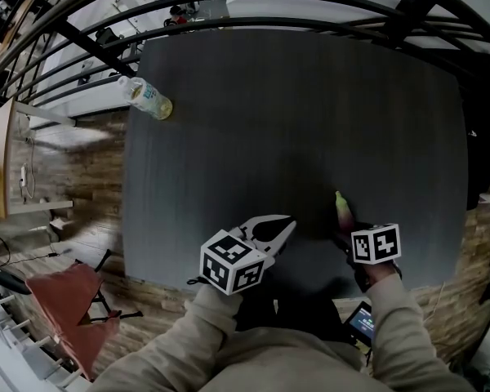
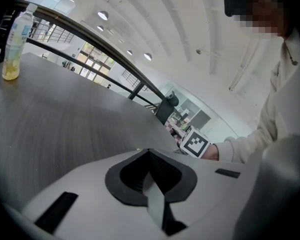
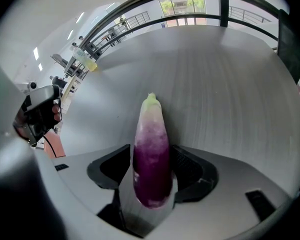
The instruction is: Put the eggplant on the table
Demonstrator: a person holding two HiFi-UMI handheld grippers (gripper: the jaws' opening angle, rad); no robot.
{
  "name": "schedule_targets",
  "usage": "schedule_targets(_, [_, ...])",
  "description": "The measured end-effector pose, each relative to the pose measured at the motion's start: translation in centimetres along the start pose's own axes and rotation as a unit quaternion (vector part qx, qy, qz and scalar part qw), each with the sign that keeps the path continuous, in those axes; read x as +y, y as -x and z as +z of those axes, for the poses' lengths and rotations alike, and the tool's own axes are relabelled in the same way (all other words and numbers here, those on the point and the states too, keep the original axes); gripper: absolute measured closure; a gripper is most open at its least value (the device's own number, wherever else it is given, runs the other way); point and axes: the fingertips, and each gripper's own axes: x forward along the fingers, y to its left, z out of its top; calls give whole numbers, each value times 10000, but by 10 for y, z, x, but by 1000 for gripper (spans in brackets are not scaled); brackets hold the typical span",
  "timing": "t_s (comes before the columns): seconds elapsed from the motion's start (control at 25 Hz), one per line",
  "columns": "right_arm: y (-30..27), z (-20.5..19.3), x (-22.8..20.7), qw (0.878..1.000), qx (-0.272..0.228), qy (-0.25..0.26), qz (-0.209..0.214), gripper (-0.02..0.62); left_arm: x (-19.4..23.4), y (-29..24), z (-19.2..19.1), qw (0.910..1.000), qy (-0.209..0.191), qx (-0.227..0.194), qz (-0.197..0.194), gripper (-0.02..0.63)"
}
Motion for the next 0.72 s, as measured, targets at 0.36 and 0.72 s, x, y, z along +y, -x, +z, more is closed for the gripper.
schedule_targets(0.36, [13, 11, 2, 9998, -211, -32, 41, 298, -3, 3, 11, 10000, -90, -25, -9, 600])
schedule_targets(0.72, [41, 28, -3, 9985, -539, -102, -60, 298, -17, 21, 51, 9984, -538, -156, 20, 600])
